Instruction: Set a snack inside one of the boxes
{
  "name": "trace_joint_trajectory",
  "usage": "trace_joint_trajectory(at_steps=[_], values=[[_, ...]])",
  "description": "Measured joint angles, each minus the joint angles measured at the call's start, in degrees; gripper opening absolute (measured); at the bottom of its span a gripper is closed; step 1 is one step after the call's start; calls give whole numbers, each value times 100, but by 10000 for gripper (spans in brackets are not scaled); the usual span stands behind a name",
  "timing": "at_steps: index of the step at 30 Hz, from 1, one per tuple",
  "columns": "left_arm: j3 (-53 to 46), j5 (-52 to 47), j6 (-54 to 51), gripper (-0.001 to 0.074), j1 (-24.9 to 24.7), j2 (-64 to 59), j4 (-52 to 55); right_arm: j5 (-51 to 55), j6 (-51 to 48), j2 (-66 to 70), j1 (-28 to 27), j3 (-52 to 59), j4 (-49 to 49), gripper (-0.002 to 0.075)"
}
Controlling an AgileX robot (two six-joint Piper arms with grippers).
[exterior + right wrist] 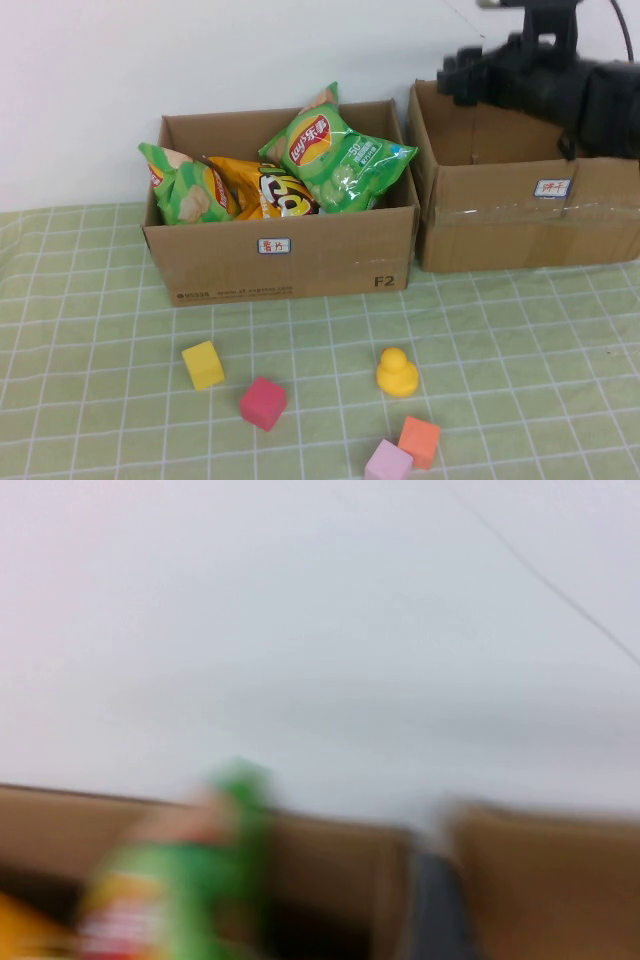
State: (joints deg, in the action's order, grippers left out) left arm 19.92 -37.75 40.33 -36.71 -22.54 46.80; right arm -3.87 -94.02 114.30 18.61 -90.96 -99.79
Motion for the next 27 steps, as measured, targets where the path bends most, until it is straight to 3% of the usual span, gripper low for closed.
trace_joint_trajectory(at_steps=[2, 5, 8, 12, 17, 22, 27], values=[[0, 0, 15, 28, 0, 0, 76, 653, -5, -252, 0, 75, 0, 366], [0, 0, 15, 28, 0, 0, 128, 1922, 50, -587, 0, 201, 87, 133], [0, 0, 38, 28, 0, 0, 137, 3380, 707, -755, 0, 227, 910, 41], [0, 0, 61, 28, 0, 0, 151, 4901, 2350, -783, 0, 240, 2749, 10], [0, 0, 79, 28, 0, 0, 151, 6103, 4461, -792, 0, 262, 6081, 6], [0, 0, 88, 28, 0, 0, 151, 5843, 6346, -1173, 0, 726, 8687, 6], [0, 0, 88, 28, 0, 0, 151, 5044, 7276, -2062, -4, 1665, 9571, 5]])
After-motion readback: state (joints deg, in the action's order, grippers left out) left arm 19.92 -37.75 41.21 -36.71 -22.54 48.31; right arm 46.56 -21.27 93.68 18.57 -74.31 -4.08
